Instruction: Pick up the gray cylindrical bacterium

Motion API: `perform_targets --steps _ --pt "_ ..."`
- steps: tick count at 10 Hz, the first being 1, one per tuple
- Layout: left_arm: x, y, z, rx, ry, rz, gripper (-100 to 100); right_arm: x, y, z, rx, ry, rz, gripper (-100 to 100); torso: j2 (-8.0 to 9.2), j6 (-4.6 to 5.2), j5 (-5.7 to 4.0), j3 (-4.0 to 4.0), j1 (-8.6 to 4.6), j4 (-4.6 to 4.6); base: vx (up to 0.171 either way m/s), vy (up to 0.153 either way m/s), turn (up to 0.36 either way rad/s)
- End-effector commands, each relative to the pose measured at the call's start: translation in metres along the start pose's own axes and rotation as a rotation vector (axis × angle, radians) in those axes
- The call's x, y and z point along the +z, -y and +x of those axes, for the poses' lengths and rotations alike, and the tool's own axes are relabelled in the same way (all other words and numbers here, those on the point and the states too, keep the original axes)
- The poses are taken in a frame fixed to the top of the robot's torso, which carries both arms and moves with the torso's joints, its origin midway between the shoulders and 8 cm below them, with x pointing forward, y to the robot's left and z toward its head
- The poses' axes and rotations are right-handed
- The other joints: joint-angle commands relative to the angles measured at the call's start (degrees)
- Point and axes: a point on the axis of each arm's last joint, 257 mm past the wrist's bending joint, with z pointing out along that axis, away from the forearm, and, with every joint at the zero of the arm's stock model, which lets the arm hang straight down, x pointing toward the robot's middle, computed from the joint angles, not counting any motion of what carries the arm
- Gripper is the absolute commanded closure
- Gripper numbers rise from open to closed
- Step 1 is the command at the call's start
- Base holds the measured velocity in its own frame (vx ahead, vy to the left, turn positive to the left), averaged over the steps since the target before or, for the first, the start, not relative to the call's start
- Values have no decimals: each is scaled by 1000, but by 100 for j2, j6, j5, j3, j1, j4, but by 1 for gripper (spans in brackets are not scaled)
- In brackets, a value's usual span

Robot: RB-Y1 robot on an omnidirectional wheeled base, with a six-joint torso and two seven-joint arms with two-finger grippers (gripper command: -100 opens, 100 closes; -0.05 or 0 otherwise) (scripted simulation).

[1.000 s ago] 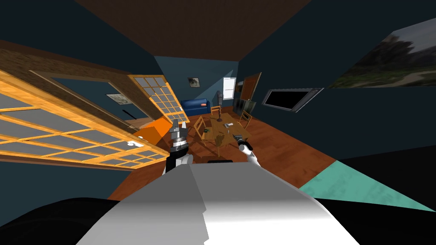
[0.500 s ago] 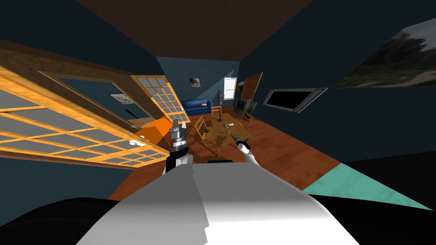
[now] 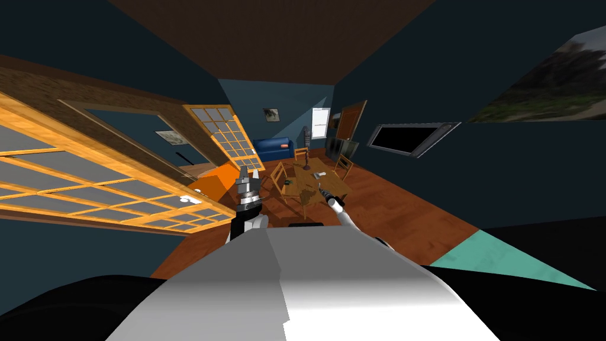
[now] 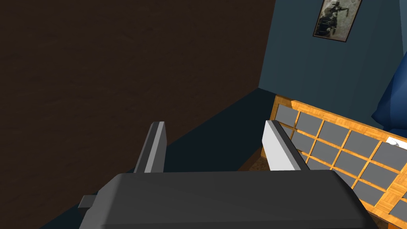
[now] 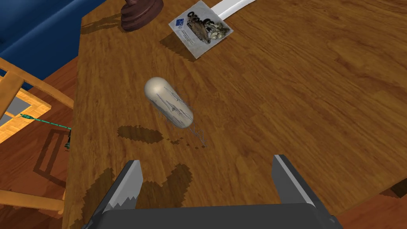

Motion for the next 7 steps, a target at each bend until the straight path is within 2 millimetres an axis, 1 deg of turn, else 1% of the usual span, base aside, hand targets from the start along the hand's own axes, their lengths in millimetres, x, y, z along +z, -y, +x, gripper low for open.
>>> perform_targets --steps 1,4,7 --pt "0 0 0 0 0 0 0 4 3 -6 31 18 0 -100 0 0 0 0 0 0 28 3 6" --pt "0 0 0 0 0 0 0 14 14 -20 143 67 10 -100 -3 0 0 -2 2 -1 40 6 3" --pt "0 0 0 0 0 0 0 22 28 -26 241 101 19 -100 -12 1 -1 -7 -5 -3 68 -6 1"
